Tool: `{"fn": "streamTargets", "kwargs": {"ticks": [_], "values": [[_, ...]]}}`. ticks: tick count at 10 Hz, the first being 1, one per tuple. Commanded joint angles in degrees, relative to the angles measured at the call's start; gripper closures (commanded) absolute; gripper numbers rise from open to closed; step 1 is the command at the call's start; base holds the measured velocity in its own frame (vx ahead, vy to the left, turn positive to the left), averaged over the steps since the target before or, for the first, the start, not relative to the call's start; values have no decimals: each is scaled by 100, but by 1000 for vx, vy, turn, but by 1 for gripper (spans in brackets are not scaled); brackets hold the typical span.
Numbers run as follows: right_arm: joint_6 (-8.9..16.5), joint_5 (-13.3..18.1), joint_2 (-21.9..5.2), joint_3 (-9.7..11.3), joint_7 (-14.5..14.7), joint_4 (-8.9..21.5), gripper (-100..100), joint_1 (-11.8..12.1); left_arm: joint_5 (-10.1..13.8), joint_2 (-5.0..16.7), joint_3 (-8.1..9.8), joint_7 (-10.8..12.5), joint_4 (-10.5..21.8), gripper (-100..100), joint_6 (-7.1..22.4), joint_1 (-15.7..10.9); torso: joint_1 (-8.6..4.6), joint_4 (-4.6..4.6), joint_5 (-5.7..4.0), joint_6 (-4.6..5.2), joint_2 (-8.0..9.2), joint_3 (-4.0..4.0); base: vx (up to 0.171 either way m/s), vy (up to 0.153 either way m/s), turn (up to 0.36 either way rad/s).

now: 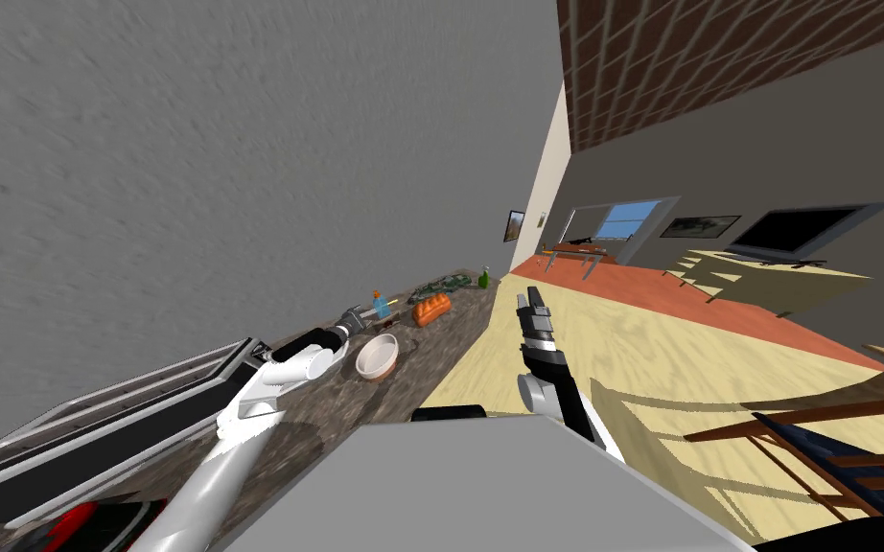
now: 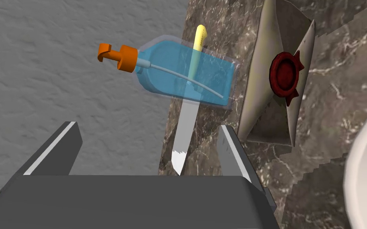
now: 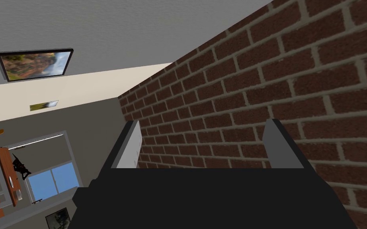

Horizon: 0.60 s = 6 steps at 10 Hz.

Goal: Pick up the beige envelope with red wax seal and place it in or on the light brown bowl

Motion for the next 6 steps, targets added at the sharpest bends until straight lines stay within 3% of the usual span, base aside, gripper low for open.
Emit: {"fn": "streamTargets", "kwargs": {"ticks": [1,2,3,5,6], "values": [[0,0,0,0,0,0,0,0,63,67,15,49,124,-100,286,-64,0,0,0,0,0,0,9,-13,-111],[0,0,0,0,0,0,0,0,63,67,15,49,124,-100,372,-64,0,0,0,-2,-1,0,0,0,0],[0,0,0,-1,0,0,0,1,235,261,75,148,347,-100,592,-166,2,0,1,-4,1,1,11,-17,-182],[0,0,0,-1,0,0,0,1,235,261,75,148,347,-100,831,-166,-1,0,0,-4,-1,0,11,-10,-27],[0,0,0,-1,0,0,0,1,403,458,128,240,580,-100,1005,-265,2,0,1,-5,1,1,14,-20,-131]]}}
